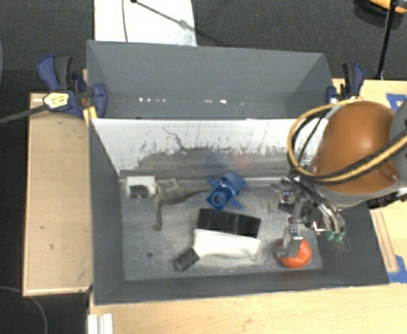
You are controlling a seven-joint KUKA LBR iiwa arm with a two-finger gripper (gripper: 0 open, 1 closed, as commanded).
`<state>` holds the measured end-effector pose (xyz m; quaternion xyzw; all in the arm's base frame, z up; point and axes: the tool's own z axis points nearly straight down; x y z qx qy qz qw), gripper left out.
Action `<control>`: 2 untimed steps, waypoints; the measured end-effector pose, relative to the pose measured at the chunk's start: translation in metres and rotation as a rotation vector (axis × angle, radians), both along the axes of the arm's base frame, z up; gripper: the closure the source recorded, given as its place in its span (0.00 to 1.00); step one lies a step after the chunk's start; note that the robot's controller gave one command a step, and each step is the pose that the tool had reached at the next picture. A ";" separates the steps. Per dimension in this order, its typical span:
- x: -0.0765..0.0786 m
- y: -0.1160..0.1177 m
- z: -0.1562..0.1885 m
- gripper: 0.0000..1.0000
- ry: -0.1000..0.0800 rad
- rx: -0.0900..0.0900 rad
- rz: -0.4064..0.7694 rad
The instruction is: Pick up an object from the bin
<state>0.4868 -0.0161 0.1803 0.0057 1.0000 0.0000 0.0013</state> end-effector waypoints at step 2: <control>0.028 0.051 -0.077 0.00 0.002 0.001 -0.392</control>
Offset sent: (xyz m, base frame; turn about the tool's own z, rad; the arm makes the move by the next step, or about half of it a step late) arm 0.0325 0.0628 -0.0675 0.5588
